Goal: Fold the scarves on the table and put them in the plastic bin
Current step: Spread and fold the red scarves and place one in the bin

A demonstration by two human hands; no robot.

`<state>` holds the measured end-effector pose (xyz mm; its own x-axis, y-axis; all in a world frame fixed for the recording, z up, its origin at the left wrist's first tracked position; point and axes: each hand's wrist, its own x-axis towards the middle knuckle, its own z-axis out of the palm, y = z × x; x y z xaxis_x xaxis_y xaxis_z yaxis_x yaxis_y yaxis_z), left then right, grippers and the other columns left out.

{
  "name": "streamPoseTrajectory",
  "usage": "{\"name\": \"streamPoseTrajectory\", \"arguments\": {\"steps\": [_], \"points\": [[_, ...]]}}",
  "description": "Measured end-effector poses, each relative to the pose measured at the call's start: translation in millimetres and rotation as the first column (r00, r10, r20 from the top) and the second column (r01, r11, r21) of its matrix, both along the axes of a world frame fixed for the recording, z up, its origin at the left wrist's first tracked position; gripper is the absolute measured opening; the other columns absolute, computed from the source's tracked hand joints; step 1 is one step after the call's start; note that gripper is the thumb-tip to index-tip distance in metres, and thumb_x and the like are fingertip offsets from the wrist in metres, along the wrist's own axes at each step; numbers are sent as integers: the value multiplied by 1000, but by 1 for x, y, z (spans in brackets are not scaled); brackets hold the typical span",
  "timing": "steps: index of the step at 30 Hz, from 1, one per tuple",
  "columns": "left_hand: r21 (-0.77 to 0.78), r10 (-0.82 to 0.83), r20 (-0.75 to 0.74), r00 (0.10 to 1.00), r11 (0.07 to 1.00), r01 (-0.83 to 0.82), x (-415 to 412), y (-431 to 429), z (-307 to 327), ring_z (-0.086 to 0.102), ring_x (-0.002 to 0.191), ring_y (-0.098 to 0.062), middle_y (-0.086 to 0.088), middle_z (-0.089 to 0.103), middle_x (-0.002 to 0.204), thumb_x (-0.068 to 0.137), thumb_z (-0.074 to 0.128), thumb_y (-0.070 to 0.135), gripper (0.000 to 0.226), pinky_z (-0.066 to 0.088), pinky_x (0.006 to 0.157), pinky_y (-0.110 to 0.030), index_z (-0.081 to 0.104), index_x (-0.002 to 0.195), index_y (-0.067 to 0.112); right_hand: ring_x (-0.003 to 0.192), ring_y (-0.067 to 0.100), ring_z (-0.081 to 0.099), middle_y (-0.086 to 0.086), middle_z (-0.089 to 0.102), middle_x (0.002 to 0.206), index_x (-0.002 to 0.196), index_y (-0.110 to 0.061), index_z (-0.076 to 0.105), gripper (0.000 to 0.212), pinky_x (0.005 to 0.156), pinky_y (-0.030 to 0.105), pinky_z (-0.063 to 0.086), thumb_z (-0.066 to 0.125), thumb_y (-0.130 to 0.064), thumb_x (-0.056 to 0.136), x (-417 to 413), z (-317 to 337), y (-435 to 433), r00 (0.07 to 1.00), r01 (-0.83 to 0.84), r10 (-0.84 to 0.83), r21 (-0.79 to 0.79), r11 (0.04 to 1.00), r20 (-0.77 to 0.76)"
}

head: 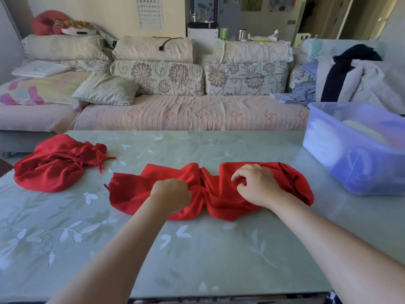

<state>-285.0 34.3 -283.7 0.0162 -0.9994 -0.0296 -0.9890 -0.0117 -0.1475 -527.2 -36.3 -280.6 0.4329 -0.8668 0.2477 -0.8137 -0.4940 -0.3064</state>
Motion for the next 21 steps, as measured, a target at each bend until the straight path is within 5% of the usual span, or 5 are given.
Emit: {"name": "streamPoseTrajectory", "arguments": {"steps": [4,7,13,18,21], "points": [[-192,-164,-170,972,973,131,-39,-14,-10,55,115,-24,1,59,117,92,47,39,31,45,88,-35,61,116,26,147,35,16,10,6,160,150,-42,11,103,107,65,26,72,-43,66,-44,-5,-11,845,419,-314,171,892,-433],[-294,-366,-209,907,908,299,-74,-24,-15,53,112,-19,5,56,118,81,50,59,47,41,89,-34,57,116,29,146,39,28,15,-13,163,151,-47,-15,125,112,50,35,76,-33,68,-74,-20,-19,883,412,-280,338,846,-377],[-147,-551,-215,806,835,531,-124,-41,-34,56,98,-17,6,58,105,76,63,55,42,38,79,-30,61,110,31,132,23,48,4,41,141,146,-41,35,74,112,29,34,71,-21,85,-120,-32,-32,999,42,-37,315,948,-24],[-298,-458,-224,860,872,388,-131,-53,-41,64,90,-26,3,63,96,85,35,34,34,49,62,-36,62,104,25,116,26,53,1,54,117,116,-28,68,40,91,32,47,52,-3,89,-148,-19,-37,946,168,-151,36,985,-288],[-431,-402,-303,864,866,252,-131,-57,-31,66,89,-24,6,66,103,88,26,39,45,52,63,-37,62,114,32,121,25,49,1,59,123,120,-22,66,33,92,34,45,47,-12,95,-163,1,-41,691,374,-474,-292,880,-545]]}}
